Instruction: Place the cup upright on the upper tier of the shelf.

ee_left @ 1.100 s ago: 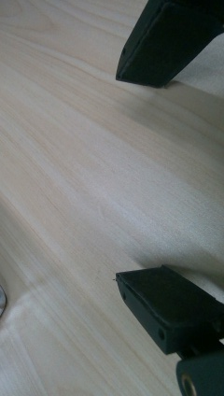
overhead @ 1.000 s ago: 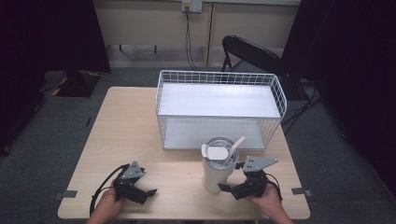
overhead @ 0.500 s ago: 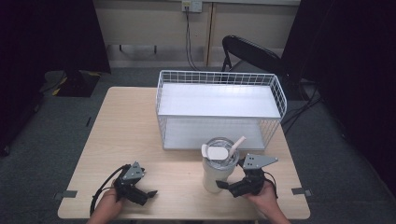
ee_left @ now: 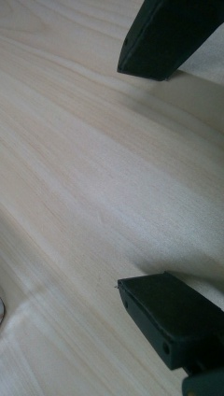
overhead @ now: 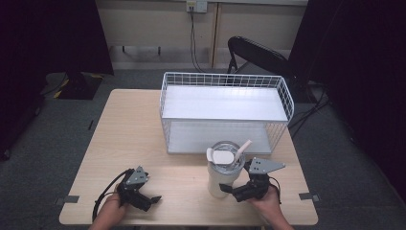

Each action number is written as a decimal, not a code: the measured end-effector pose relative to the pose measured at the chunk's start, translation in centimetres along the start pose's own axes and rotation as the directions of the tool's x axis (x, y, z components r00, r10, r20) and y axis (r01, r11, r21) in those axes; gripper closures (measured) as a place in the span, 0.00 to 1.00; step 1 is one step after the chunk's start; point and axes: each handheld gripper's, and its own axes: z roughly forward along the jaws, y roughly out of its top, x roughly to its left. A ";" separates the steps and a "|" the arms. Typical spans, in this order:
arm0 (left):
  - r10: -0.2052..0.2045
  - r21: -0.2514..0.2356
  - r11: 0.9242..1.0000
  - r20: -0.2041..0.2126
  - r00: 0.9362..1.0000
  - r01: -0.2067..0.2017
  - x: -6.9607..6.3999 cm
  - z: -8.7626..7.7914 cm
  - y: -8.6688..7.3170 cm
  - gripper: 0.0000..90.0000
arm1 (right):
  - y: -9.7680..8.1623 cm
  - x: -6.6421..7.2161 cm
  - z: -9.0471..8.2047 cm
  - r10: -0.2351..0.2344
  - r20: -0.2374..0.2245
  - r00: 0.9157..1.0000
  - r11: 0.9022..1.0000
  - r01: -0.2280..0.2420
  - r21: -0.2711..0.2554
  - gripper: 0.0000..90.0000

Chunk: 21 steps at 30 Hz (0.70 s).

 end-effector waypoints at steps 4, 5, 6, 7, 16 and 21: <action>0.000 0.000 1.000 0.000 1.000 0.000 0.0 0.0 0.0 0.00 | 0.0 0.1 0.3 -0.001 0.008 1.000 1.000 0.001 -0.013 0.07; 0.001 -0.001 1.000 0.000 1.000 -0.001 0.0 0.0 0.0 0.00 | 0.0 0.1 0.4 -0.004 0.008 1.000 1.000 0.005 -0.010 0.07; 0.000 -0.001 1.000 0.000 1.000 0.000 0.0 0.0 0.0 0.00 | 0.0 0.1 0.4 -0.005 0.007 1.000 1.000 0.005 -0.010 0.07; 0.000 0.000 1.000 0.000 1.000 0.000 0.0 0.0 0.0 0.00 | 0.0 0.0 0.5 -0.008 0.005 1.000 1.000 0.008 -0.012 0.07; 0.000 0.000 1.000 0.000 1.000 0.000 0.0 0.0 0.0 0.00 | -0.1 -0.1 0.8 -0.002 -0.005 1.000 1.000 0.002 -0.028 0.07; 0.000 -0.001 1.000 0.000 1.000 0.000 0.0 0.0 0.0 0.00 | -0.1 -0.1 1.0 -0.010 -0.007 1.000 0.999 0.010 -0.034 0.07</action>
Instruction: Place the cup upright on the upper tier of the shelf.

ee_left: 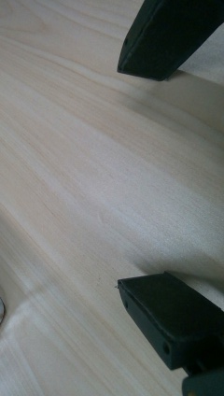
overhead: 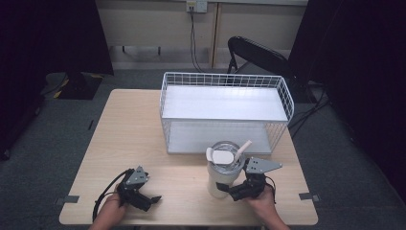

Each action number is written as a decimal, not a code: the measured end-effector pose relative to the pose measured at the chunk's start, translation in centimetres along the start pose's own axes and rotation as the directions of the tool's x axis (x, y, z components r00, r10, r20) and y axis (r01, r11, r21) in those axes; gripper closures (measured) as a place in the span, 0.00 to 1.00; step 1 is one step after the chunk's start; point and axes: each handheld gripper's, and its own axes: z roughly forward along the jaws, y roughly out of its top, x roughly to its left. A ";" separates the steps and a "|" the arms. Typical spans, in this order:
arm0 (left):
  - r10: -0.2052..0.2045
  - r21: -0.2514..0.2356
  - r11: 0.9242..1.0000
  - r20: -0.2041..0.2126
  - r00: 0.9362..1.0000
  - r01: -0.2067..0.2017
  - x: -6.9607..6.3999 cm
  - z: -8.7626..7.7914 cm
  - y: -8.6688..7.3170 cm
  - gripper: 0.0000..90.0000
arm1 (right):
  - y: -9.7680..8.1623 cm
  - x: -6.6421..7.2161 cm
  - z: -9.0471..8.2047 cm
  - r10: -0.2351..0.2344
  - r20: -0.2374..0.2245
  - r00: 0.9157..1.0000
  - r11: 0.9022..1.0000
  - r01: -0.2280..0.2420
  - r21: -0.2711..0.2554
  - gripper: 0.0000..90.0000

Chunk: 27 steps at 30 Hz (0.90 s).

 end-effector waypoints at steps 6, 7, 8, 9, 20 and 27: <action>0.000 0.000 1.000 0.000 1.000 0.000 0.0 0.0 0.0 0.00 | 0.1 0.1 0.3 -0.008 -0.002 1.000 1.000 0.008 -0.011 0.06; 0.000 0.000 1.000 0.000 1.000 0.000 0.0 0.0 0.0 0.00 | 0.0 0.0 0.4 -0.004 -0.003 1.000 1.000 0.004 -0.015 0.06; 0.000 0.000 1.000 0.000 1.000 0.000 0.0 0.0 0.0 0.00 | 0.0 0.0 0.4 -0.004 -0.004 1.000 1.000 0.004 -0.017 0.06; -0.001 0.000 1.000 0.000 1.000 0.001 0.0 0.0 0.0 0.00 | 0.0 0.1 0.4 -0.004 -0.004 1.000 1.000 0.004 -0.018 0.07; 0.000 0.000 1.000 0.000 1.000 0.000 0.0 0.0 0.0 0.00 | -0.1 0.9 0.2 -0.067 0.053 0.996 0.996 0.070 -0.056 0.10; 0.000 0.000 1.000 0.000 1.000 0.000 0.0 0.0 0.0 0.00 | 0.0 0.9 0.1 -0.077 0.059 0.995 0.995 0.080 -0.055 0.10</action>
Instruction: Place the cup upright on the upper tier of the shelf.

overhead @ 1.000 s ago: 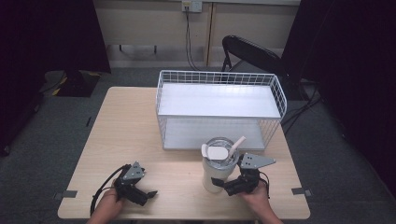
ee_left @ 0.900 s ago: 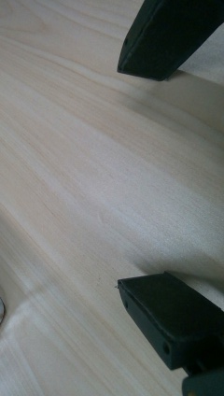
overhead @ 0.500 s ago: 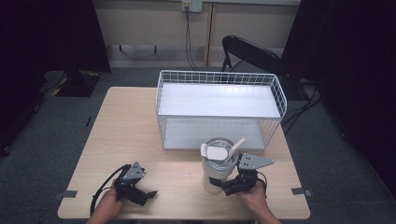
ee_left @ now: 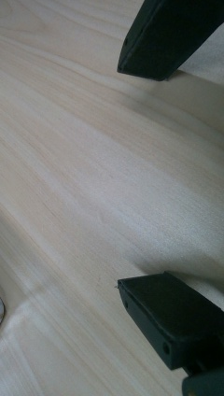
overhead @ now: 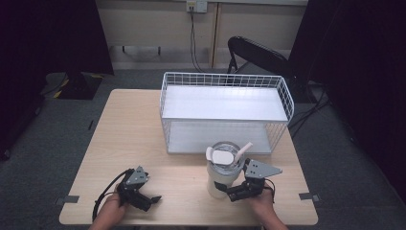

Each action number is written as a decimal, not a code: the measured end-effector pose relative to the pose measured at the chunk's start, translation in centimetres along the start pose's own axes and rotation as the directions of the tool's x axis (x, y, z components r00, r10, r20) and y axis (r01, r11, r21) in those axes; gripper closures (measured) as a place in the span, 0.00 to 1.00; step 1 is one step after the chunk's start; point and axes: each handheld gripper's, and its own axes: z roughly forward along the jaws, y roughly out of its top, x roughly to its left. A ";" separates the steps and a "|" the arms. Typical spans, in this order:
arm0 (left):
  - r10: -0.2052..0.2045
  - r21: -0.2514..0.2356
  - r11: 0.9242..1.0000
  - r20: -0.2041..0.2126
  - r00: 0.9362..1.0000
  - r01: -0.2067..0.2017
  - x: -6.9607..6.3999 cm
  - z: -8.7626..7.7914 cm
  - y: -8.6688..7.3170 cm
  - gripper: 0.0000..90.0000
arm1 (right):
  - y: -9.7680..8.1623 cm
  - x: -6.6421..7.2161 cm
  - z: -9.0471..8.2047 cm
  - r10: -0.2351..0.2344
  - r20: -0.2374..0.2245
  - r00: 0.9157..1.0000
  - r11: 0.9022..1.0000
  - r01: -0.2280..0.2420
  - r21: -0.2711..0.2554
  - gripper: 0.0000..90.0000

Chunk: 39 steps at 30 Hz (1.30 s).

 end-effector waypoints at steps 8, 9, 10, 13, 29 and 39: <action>0.000 0.001 1.000 0.000 1.000 0.000 0.0 0.0 0.0 0.00 | 0.2 0.0 -0.2 0.011 0.003 1.000 1.000 -0.011 -0.009 0.10; 0.000 0.000 1.000 0.000 1.000 0.000 0.0 0.0 0.0 0.00 | 0.2 0.0 -0.4 0.011 0.000 1.000 1.000 -0.011 -0.017 0.10; 0.000 0.000 1.000 0.000 1.000 0.000 0.0 0.0 0.0 0.00 | 0.3 -0.1 -0.4 0.012 0.001 1.000 1.000 -0.012 -0.022 0.10; 0.000 0.000 1.000 0.000 1.000 0.000 0.0 0.0 0.0 0.00 | 0.7 -0.2 -0.7 0.019 -0.003 1.000 0.999 -0.019 -0.027 0.10; 0.001 0.001 1.000 0.000 1.000 -0.001 0.0 0.0 0.0 0.00 | 3.6 -1.2 -2.1 0.028 0.004 1.000 1.000 -0.028 -0.002 0.10; -0.001 -0.001 1.000 0.000 1.000 0.001 0.0 0.0 0.0 0.00 | 6.1 -1.9 -3.1 0.031 0.023 0.999 0.999 -0.031 -0.010 0.10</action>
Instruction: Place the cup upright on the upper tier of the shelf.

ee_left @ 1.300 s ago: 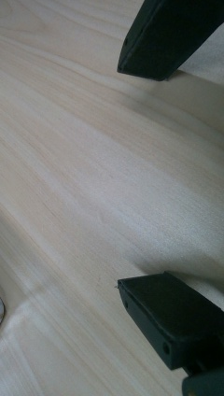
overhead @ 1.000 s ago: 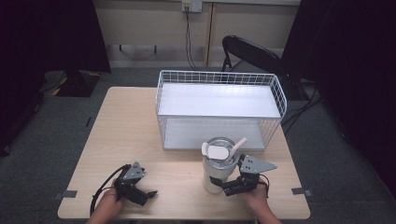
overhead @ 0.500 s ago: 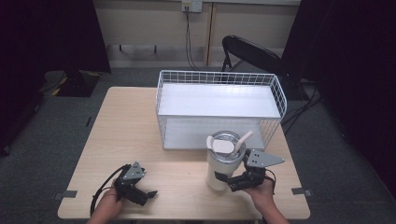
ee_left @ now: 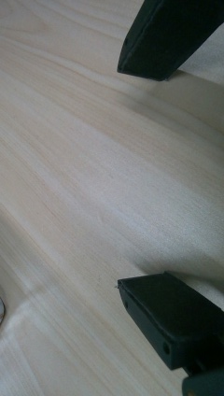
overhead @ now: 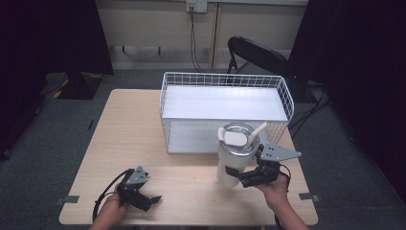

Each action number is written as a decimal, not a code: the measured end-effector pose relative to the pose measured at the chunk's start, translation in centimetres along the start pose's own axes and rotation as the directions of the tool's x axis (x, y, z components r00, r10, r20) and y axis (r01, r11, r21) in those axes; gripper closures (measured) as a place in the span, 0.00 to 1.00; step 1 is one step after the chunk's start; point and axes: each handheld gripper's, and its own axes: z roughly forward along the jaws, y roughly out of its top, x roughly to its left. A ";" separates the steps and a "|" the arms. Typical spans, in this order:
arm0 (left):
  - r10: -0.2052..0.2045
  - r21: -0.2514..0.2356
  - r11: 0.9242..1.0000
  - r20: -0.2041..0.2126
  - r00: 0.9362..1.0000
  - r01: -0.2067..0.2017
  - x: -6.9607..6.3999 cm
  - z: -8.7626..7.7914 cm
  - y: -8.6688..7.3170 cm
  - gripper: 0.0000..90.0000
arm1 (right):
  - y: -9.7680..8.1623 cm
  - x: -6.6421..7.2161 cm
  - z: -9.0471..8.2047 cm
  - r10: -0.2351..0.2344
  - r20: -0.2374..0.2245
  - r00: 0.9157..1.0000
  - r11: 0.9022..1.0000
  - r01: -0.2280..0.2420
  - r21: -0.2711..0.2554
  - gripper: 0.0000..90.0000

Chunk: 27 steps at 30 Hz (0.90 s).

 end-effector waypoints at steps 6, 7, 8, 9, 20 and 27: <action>0.002 0.001 1.000 0.000 1.000 -0.002 0.0 0.0 0.0 0.00 | 1.4 -0.3 -0.3 0.002 -0.004 1.000 1.000 -0.002 0.006 0.10; 0.001 0.001 1.000 0.000 1.000 -0.001 0.0 0.0 0.0 0.00 | 1.6 -0.3 -0.3 -0.001 -0.001 1.000 1.000 0.001 0.009 0.10; 0.002 0.001 1.000 0.001 1.000 -0.002 0.0 0.0 0.0 0.00 | 1.9 -0.4 -0.3 -0.002 -0.003 1.000 1.000 0.003 0.010 0.10; 0.002 0.001 1.000 0.000 1.000 -0.002 0.0 0.0 0.0 0.00 | 2.1 -0.4 -0.4 0.002 -0.008 1.000 1.000 -0.002 0.013 0.10; -0.003 -0.001 1.000 0.000 1.000 0.003 0.0 0.0 0.0 0.00 | 4.7 -1.1 -1.0 0.024 -0.016 1.000 1.000 -0.024 0.007 0.10; -0.003 -0.001 1.000 0.000 1.000 0.003 0.0 0.0 0.0 0.00 | 6.0 -1.5 -1.2 0.041 -0.014 0.999 0.999 -0.041 0.004 0.10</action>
